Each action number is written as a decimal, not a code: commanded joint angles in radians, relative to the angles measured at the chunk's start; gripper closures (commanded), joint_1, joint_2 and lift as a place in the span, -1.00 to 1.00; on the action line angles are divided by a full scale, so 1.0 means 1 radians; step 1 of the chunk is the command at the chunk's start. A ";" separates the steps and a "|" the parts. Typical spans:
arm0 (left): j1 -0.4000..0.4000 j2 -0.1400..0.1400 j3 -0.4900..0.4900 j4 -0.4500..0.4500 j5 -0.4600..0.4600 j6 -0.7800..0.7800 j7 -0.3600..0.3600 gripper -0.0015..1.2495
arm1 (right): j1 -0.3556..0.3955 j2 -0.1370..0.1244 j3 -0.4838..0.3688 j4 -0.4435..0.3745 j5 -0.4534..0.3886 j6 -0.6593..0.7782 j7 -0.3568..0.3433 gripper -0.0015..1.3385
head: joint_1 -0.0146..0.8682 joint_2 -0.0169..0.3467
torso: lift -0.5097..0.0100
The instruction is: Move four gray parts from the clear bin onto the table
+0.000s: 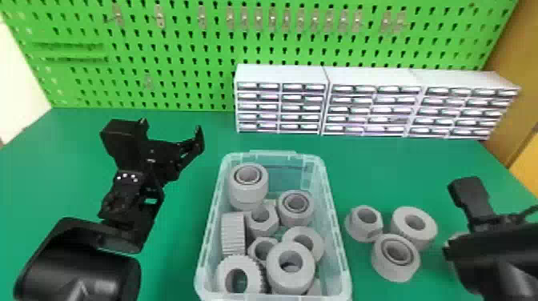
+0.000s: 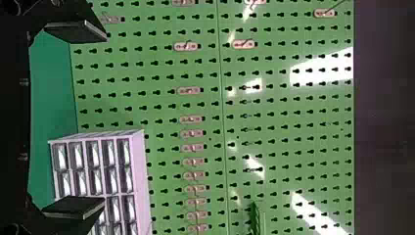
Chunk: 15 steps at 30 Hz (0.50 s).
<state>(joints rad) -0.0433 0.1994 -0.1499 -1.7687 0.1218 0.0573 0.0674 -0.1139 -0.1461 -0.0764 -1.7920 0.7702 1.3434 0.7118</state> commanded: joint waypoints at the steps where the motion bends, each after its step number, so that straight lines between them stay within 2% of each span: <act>1: -0.004 0.000 -0.005 0.000 0.002 0.001 0.000 -0.82 | -0.001 0.008 -0.029 0.045 -0.042 -0.069 0.000 0.74 | 0.57 -0.72 | 0.77; 6: -0.006 0.000 -0.005 0.000 0.004 0.001 0.000 -0.82 | 0.003 0.020 -0.054 0.085 -0.094 -0.162 0.000 0.74 | 0.57 -0.72 | 0.77; 15: -0.006 0.000 -0.008 0.000 0.004 0.003 0.000 -0.82 | -0.003 0.025 -0.071 0.106 -0.132 -0.199 0.000 0.74 | 0.57 -0.72 | 0.77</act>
<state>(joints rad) -0.0491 0.1994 -0.1564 -1.7687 0.1258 0.0588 0.0674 -0.1121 -0.1217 -0.1425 -1.6930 0.6538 1.1561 0.7118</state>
